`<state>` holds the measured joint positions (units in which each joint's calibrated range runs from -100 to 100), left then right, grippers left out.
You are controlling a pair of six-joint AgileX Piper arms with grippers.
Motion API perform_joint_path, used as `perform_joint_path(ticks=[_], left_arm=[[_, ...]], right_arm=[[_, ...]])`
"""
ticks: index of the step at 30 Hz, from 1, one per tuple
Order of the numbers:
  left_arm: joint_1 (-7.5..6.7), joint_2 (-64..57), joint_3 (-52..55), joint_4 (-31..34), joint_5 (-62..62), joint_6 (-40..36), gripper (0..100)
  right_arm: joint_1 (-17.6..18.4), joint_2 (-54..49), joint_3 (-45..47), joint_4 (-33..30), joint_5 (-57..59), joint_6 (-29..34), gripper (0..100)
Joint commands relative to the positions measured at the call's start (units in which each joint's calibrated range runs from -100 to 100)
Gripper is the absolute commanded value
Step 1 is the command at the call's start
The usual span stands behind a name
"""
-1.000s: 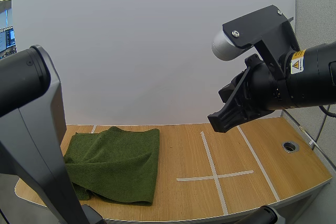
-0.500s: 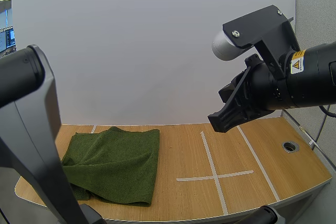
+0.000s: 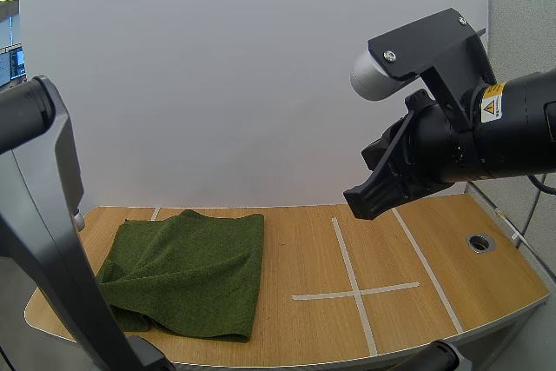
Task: Fold the towel
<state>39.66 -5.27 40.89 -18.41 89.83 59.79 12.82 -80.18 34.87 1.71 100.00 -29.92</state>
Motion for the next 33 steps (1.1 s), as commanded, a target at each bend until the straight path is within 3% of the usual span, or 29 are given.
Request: perform_joint_path(ticks=[1, 14, 29, 31, 33], left_arm=[[1.26, 1.8, 0.3, -0.2, -2.7, 1.2, 0], [1.34, 5.7, 0.3, -0.5, -7.7, 1.5, 0], [1.34, 5.8, 0.3, -0.5, -3.9, 1.5, 0], [1.42, 5.8, 0.3, -0.5, -2.9, 1.5, 7], [1.42, 5.8, 0.3, -0.5, -2.6, 1.5, 21]], right_arm=[[-0.2, -0.8, -0.2, 0.2, 0.0, -0.2, 0], [-0.2, -0.8, -0.2, 0.2, 0.0, -0.2, 0], [-0.3, -0.8, -0.2, 0.2, 0.0, -0.2, 0], [-0.3, -0.8, -0.2, 0.2, 0.0, -0.2, 0], [-0.3, -0.8, -0.2, 0.2, 0.0, -0.2, 0]])
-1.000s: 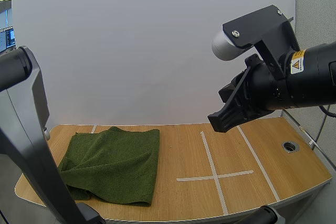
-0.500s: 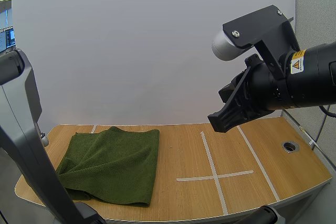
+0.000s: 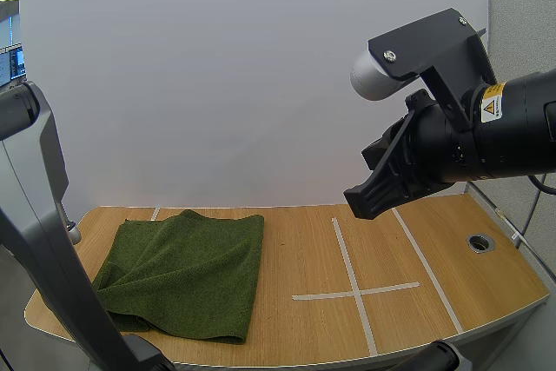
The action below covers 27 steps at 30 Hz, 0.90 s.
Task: Fold the towel
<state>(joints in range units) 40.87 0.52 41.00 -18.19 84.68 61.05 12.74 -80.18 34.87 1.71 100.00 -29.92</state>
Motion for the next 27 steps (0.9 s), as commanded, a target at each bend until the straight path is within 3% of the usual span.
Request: perform_joint_path(ticks=[1, 5, 7, 9, 14, 20, 27], left_arm=[[0.21, 0.0, 0.2, -0.8, 2.5, 0.2, 31], [0.21, 0.0, 0.2, -0.8, 2.5, 0.2, 69], [0.21, 0.0, 0.0, -0.8, 2.5, 0.2, 84], [0.21, 0.0, -1.2, -0.8, 2.5, 0.2, 92], [0.21, 0.0, -5.3, -3.1, 5.0, 0.2, 90], [0.02, 0.0, -8.0, -10.6, 15.3, 1.3, 90], [-2.94, 0.0, -8.0, -13.0, 15.3, 1.3, 90]], right_arm=[[-0.3, -0.8, -0.2, 0.2, 0.0, -0.2, 0], [-0.3, -0.8, -0.2, 0.2, 0.0, -0.2, 0], [-0.3, -0.8, -0.2, 0.2, 0.0, -0.2, 0], [-0.3, -0.8, -0.2, 0.2, 0.0, -0.2, 0], [-0.3, -0.8, -0.2, 0.2, 0.0, -0.2, 0], [-0.3, -0.8, -0.2, 0.2, 0.0, -0.2, 0], [-0.3, -0.8, -0.2, 0.2, 0.0, -0.2, 0]])
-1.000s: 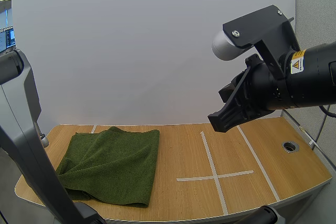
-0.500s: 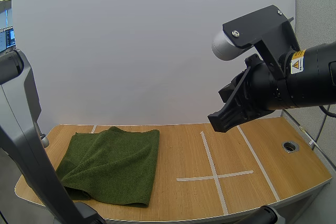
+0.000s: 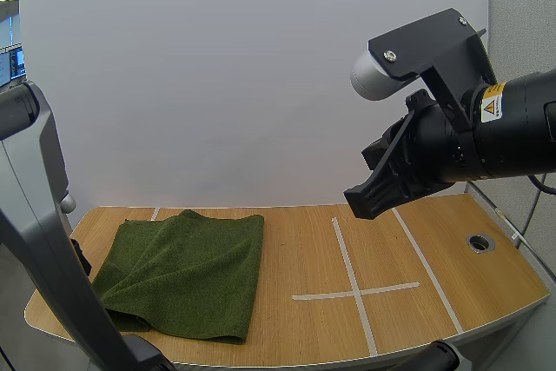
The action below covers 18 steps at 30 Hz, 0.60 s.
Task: Fold the towel
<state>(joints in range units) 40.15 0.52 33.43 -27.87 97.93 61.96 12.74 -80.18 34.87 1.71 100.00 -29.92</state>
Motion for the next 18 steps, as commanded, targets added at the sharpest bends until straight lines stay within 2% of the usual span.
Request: perform_joint_path(ticks=[1, 7, 10, 12, 14, 18], left_arm=[[-2.60, 0.0, -0.4, -3.6, 2.1, 0.3, 90], [-5.64, 0.0, -0.4, -4.0, 1.5, -0.6, 90], [-6.95, 0.0, -0.4, -4.7, -4.7, -2.3, 90], [-7.70, 0.0, -0.4, -4.7, -6.5, -2.4, 83], [-8.11, 0.0, -0.4, -4.8, -6.9, -2.5, 61], [-8.11, 0.0, -0.4, -6.6, -9.7, -2.5, 0]], right_arm=[[-0.3, -0.8, -0.2, 0.2, 0.0, -0.2, 0], [-0.3, -0.8, -0.2, 1.7, 0.0, -0.4, 0], [-0.9, -0.6, -0.2, 3.7, 0.0, -2.0, 0], [-1.2, -0.1, -0.2, 4.5, 0.0, -2.0, 0], [-1.2, 0.2, -0.2, 4.6, 0.0, -2.0, 0], [-1.2, 1.2, -0.2, 5.1, 0.0, -2.1, 0]])
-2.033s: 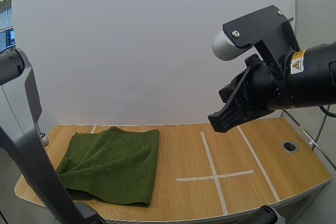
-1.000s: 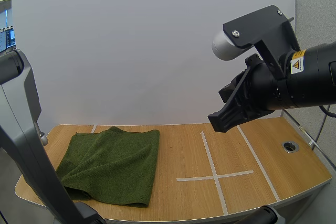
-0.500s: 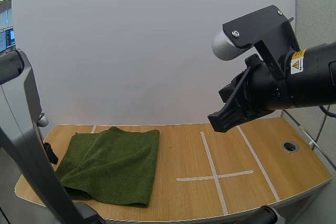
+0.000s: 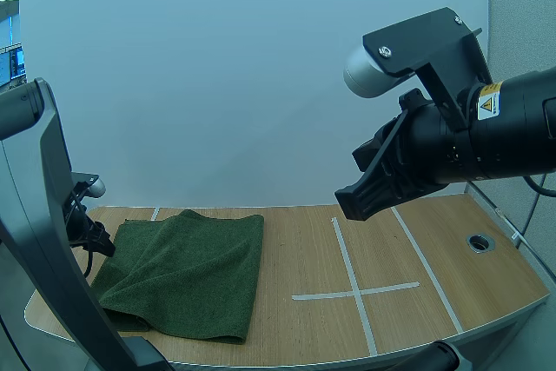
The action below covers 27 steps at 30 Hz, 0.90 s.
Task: Fold the towel
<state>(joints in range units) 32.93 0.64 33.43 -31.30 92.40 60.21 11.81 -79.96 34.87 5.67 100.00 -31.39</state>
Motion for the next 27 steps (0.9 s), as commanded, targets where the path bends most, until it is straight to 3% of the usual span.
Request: perform_joint_path(ticks=[1, 11, 17, 22, 24, 27], left_arm=[[-0.89, -0.1, -0.4, -3.4, -5.6, -0.8, 0], [-0.95, 0.4, -8.6, -6.6, -12.0, -3.6, 0], [-2.28, 4.8, -16.1, -7.2, -5.1, -6.9, 0], [-4.27, 11.0, -21.2, -6.9, -3.0, -9.3, 0], [-5.08, 13.3, -23.1, -6.8, -3.0, -10.2, 6], [-6.26, 17.2, -26.6, -6.4, -3.0, -12.2, 22]], right_arm=[[-0.3, 1.1, -0.2, 1.4, 0.0, -0.7, 0], [-0.8, 1.9, -0.2, 2.4, 0.0, -0.7, 0], [-0.9, 1.9, -0.2, 2.3, 0.0, -0.7, 0], [-1.4, 1.9, -0.2, 2.2, 0.0, -0.7, 0], [-1.6, 1.9, -0.2, 2.2, 0.0, -0.7, 0], [-2.0, 1.9, -0.2, 2.2, 0.0, -0.7, 0]])
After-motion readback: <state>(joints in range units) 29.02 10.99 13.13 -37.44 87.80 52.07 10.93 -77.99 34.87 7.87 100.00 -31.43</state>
